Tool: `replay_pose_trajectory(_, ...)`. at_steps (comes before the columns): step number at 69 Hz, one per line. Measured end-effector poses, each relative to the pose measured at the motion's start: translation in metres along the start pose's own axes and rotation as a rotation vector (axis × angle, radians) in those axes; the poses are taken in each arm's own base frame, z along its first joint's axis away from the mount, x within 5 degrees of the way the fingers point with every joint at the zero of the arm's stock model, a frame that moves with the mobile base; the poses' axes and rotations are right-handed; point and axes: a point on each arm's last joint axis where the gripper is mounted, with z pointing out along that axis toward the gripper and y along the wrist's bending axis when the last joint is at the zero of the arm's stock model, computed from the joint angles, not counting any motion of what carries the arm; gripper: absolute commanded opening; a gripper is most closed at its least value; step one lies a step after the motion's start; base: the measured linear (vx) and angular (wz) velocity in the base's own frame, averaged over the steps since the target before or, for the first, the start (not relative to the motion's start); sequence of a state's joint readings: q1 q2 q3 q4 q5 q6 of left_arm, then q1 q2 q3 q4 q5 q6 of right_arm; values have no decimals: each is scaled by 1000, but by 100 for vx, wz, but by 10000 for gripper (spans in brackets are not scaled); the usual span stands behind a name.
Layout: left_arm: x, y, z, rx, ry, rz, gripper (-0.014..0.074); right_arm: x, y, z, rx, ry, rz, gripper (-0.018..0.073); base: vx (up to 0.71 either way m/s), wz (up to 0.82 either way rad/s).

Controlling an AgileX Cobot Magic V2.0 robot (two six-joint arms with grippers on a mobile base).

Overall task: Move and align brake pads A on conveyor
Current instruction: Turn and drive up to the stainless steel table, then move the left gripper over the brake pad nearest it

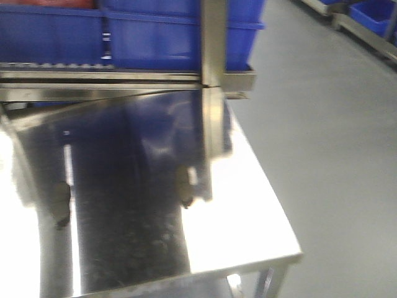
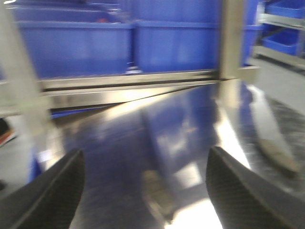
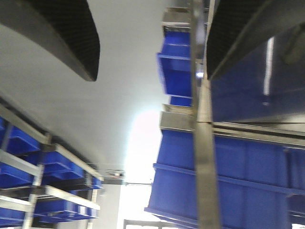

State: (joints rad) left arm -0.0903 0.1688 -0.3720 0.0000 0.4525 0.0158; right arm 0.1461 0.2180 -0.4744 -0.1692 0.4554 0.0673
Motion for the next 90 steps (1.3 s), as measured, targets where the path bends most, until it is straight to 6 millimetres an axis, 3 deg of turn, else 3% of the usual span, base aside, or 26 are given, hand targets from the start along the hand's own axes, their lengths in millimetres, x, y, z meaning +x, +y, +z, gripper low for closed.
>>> replay_pose_trajectory(30, 0, 0, 0, 0, 0, 0, 524, 0, 0, 0, -1, 0, 2, 473, 11, 38)
replay_pose_trajectory(90, 0, 0, 0, 0, 0, 0, 524, 0, 0, 0, -1, 0, 2, 473, 2, 2)
